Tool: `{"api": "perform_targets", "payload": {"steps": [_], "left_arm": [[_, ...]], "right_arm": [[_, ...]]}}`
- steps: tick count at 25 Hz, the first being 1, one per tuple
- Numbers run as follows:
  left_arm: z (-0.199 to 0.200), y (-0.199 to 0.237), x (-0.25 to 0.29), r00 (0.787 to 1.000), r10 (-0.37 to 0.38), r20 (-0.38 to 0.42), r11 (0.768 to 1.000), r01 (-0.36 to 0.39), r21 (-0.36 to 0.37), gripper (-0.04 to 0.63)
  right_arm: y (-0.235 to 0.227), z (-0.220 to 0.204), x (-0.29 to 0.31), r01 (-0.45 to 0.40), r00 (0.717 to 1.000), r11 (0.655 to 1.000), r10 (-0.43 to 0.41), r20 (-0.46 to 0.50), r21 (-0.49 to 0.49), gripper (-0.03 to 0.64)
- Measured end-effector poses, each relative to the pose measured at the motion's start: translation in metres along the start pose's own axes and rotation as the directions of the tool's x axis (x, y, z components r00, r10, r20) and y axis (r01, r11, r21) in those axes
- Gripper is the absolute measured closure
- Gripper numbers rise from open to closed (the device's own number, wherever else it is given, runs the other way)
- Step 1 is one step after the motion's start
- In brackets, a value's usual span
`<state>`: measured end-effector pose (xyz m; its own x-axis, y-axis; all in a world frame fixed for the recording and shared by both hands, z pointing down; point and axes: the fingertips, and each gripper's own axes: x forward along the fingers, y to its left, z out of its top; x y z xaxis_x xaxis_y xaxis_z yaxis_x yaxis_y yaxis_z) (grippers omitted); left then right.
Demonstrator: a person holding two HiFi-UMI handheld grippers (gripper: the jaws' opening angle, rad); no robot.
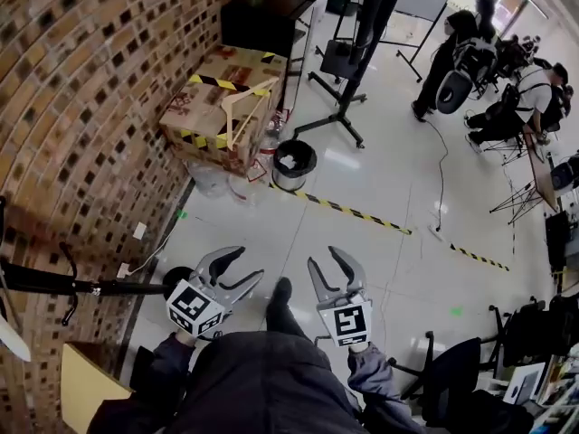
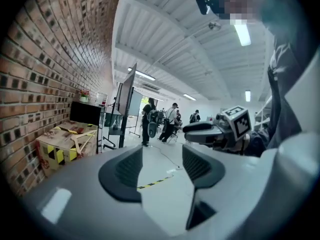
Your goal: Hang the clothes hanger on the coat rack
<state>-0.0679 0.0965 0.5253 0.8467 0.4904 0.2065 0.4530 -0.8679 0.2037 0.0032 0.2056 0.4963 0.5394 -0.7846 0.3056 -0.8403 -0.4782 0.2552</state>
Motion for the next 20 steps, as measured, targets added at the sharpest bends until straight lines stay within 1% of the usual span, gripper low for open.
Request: {"api": "perform_targets", "payload": {"steps": [2,5,9,13,17,19,20], "left_arm": [[0.011,0.024,0.031,1.0,0.021,-0.013,1.0,-0.021,-0.004,0.333],[0.026,0.061,0.076,0.998,0.063,-0.011,0.998,-0.063,-0.023,0.331],[0.044,0.102,0.12,0.994,0.105,-0.013,0.994,-0.105,-0.033,0.33],[0.045,0.145,0.146,0.989,0.144,-0.032,0.988,-0.145,-0.05,0.33],[0.035,0.211,0.171,0.981,0.178,-0.072,0.981,-0.183,-0.069,0.324],[0.028,0.251,0.18,0.973,0.216,-0.088,0.969,-0.224,-0.103,0.318],[0.025,0.272,0.182,0.967,0.238,-0.093,0.96,-0.249,-0.13,0.318]], "right_arm": [[-0.027,-0.001,0.024,-0.026,1.0,1.0,0.026,0.008,0.01,0.436],[-0.068,-0.005,0.06,-0.061,0.998,0.998,0.06,0.015,0.017,0.436],[-0.115,-0.006,0.107,-0.093,0.996,0.996,0.093,0.017,0.016,0.437],[-0.136,-0.006,0.165,-0.156,0.988,0.988,0.156,0.017,0.003,0.437],[-0.148,-0.007,0.239,-0.224,0.975,0.974,0.224,0.002,-0.022,0.436],[-0.155,-0.009,0.277,-0.25,0.968,0.968,0.249,-0.017,-0.026,0.436],[-0.159,-0.01,0.298,-0.26,0.965,0.965,0.259,-0.031,-0.027,0.436]]}}
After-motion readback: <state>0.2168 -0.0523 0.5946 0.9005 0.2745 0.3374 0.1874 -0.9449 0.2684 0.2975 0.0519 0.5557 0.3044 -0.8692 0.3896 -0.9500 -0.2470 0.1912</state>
